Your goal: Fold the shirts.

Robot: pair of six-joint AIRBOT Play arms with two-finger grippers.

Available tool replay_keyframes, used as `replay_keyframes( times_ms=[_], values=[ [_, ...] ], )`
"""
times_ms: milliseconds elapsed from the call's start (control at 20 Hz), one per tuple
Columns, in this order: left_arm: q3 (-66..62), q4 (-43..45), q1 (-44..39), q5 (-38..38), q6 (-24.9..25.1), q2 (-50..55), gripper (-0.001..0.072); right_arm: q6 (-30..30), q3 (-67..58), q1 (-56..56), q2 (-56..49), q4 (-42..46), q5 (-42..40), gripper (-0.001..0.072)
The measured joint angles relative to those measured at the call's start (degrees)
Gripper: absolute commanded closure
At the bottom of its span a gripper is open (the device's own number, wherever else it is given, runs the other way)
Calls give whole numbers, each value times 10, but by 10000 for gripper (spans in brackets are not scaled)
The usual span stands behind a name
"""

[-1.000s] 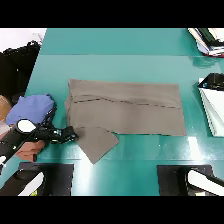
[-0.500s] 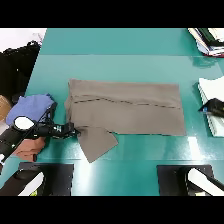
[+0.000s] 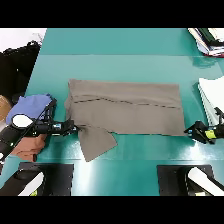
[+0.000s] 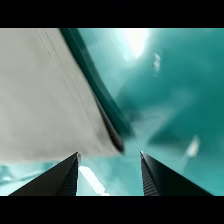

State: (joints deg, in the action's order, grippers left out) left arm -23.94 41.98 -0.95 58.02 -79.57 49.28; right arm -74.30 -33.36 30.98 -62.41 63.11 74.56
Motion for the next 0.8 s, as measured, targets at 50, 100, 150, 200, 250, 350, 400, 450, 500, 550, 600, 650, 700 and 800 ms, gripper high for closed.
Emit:
replay_keyframes(
  times_ms=[50, 100, 150, 200, 250, 350, 400, 450, 500, 550, 600, 650, 700, 800],
  values=[
    [0, -1, 0, 0, 0, 0, 679, 4, 6, 1, -9, -16, -4, 397],
    [0, -2, 0, 0, 0, 0, 679, 8, 10, 1, -19, -29, -8, 406],
    [0, -3, 0, 0, 0, 0, 680, 13, 12, -2, -26, -35, -11, 498],
    [-1, -3, 0, 0, 1, 0, 680, 19, 15, -6, -32, -39, -20, 632],
    [-2, -2, 0, 1, 1, -1, 681, 26, 16, -11, -36, -42, -26, 674],
    [-13, 15, 0, 13, -1, -7, 681, 40, 20, -22, -28, -45, -34, 697],
    [-24, 32, 0, 24, -9, -14, 682, 44, 19, -28, -19, -41, -37, 697],
    [-35, 52, 0, 35, -20, -23, 682, 48, 16, -31, -6, -29, -39, 697],
    [-46, 77, 0, 51, -33, -38, 681, 50, 10, -36, 11, -22, -36, 698],
    [-55, 103, 0, 69, -47, -56, 682, 53, 3, -40, 30, -21, -19, 698],
    [-63, 125, 0, 91, -61, -79, 681, 55, -5, -44, 50, -7, -3, 698],
    [-67, 143, 0, 114, -74, -102, 681, 55, -13, -46, 71, 7, 14, 698],
    [-71, 158, 0, 142, -86, -127, 681, 56, -20, -49, 95, 17, 34, 698],
    [-77, 174, 0, 200, -108, -170, 681, 55, -35, -51, 140, 50, 68, 698]
  ],
)
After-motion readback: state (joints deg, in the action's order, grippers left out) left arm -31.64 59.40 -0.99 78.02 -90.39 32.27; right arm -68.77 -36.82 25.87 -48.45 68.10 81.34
